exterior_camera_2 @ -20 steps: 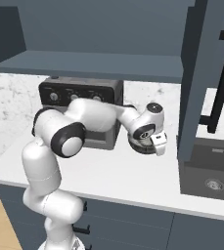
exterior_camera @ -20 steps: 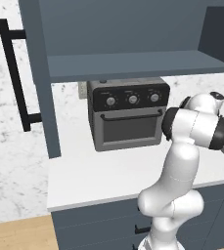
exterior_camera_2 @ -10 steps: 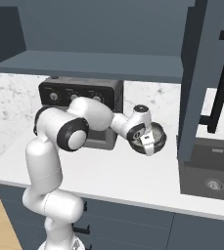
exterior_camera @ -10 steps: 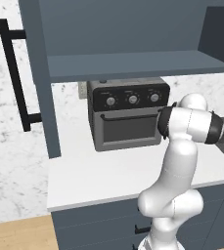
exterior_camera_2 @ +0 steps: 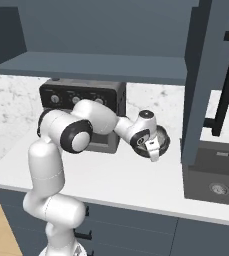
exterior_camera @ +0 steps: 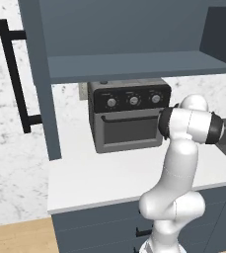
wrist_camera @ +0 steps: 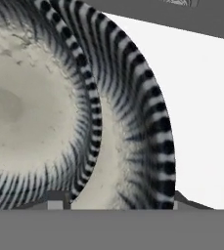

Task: Pick up the bowls on the counter and stack them on top of one another in the open cabinet. Place the smaller bowl on top of the larger bowl.

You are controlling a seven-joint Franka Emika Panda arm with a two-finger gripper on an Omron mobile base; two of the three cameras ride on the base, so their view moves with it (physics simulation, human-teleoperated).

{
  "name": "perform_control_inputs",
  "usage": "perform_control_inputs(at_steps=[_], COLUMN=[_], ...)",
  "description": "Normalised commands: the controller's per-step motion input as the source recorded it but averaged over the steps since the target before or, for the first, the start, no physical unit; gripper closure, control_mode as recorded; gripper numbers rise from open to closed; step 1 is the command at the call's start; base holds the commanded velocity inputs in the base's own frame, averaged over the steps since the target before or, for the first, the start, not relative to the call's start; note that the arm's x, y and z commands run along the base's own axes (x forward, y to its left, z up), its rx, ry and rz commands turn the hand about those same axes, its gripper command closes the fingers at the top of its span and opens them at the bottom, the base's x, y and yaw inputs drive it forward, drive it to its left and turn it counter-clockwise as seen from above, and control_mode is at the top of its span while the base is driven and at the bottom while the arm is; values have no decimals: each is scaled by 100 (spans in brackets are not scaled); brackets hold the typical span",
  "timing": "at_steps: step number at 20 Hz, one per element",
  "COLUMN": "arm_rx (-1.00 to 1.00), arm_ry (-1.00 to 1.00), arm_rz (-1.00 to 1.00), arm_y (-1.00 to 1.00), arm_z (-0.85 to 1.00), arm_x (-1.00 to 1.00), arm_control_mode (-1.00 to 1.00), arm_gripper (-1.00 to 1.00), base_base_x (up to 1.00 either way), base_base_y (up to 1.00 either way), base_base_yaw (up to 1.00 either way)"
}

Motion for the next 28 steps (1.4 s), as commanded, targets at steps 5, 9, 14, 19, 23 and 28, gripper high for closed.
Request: perform_control_inputs(at_steps=[5,9,14,19,23,28], arm_rx=[0,0,0,2,2,0], arm_ry=[0,-3,-8,-21,-39,-40], arm_rz=[0,0,0,1,5,8], arm_y=[0,0,0,17,50,53], arm_z=[1,48,91,100,100,100], arm_x=[-7,-73,-96,-84,-69,-48], arm_control_mode=[-100,-100,-100,-100,-100,-100], arm_gripper=[100,100,100,100,100,100], base_base_x=[0,0,0,0,0,0], base_base_y=[0,0,0,0,0,0], base_base_yaw=[0,0,0,0,0,0])
